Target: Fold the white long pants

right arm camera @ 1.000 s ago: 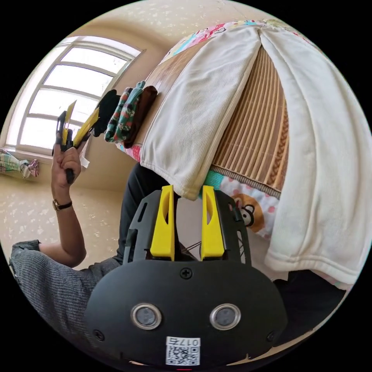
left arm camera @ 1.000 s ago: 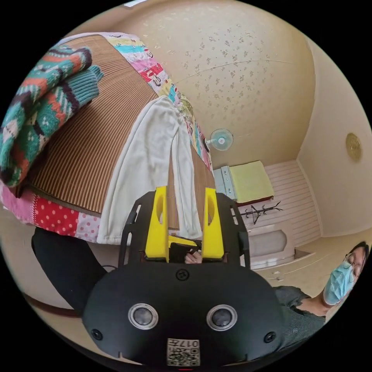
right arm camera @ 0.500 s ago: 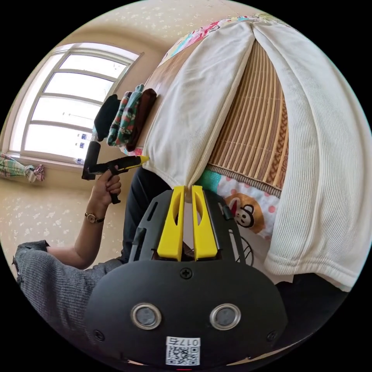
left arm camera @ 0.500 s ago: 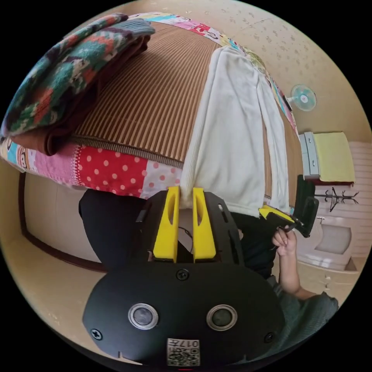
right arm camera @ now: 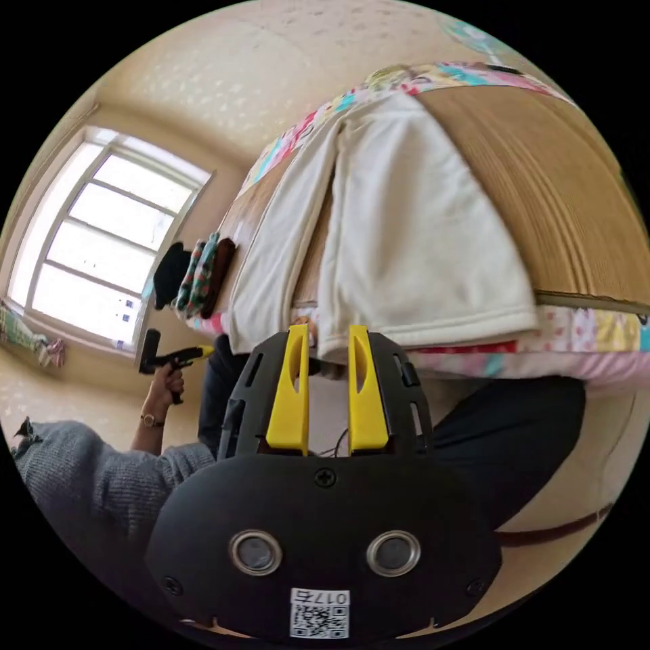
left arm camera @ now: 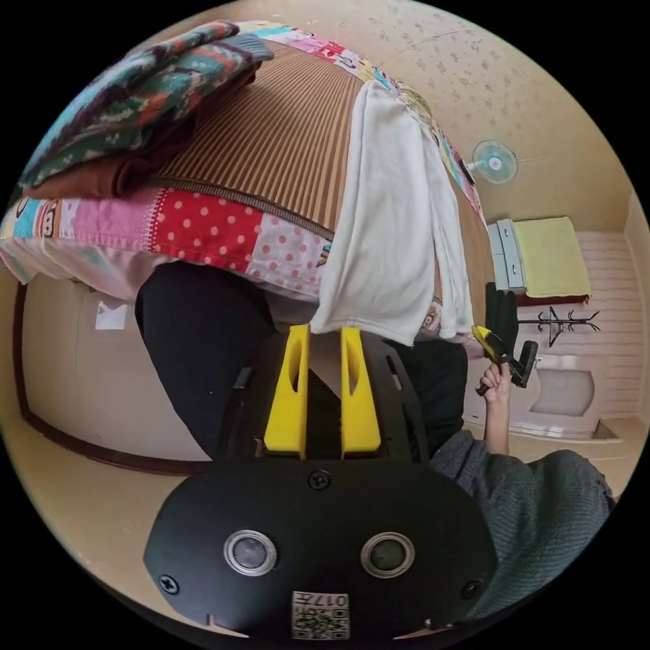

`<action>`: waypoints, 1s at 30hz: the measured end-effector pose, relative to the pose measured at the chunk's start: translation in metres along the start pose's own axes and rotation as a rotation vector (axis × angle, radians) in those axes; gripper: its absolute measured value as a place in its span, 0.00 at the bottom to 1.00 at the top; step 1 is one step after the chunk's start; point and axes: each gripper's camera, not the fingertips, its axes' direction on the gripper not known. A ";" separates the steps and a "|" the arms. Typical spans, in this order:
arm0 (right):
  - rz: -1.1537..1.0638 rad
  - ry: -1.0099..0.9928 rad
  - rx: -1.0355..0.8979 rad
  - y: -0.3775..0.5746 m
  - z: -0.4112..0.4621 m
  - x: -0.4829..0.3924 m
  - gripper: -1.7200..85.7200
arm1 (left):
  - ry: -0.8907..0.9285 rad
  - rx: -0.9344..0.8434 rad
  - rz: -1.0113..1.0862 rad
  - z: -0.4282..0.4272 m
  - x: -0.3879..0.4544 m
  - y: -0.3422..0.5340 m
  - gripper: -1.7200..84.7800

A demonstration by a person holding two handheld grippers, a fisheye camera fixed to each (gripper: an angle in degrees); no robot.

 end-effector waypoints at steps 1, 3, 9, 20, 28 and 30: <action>0.081 0.072 0.064 0.001 -0.022 0.018 0.14 | -0.004 0.003 0.022 0.001 0.004 -0.001 0.12; 0.166 0.158 0.112 0.000 -0.048 0.041 0.16 | 0.021 -0.029 0.112 0.012 0.023 -0.012 0.12; 0.236 0.205 -0.036 -0.012 -0.049 0.088 0.12 | 0.122 -0.065 0.265 0.043 0.081 -0.038 0.13; 0.274 -0.469 0.211 0.079 -0.118 0.108 0.06 | 0.171 -0.110 0.281 0.085 0.096 -0.045 0.14; 0.288 -0.048 0.022 0.067 -0.117 0.081 0.05 | -0.039 -0.088 0.394 0.132 0.126 -0.067 0.15; 0.289 -0.034 0.008 0.066 -0.117 0.078 0.05 | -0.131 -0.112 0.428 0.161 0.134 -0.072 0.14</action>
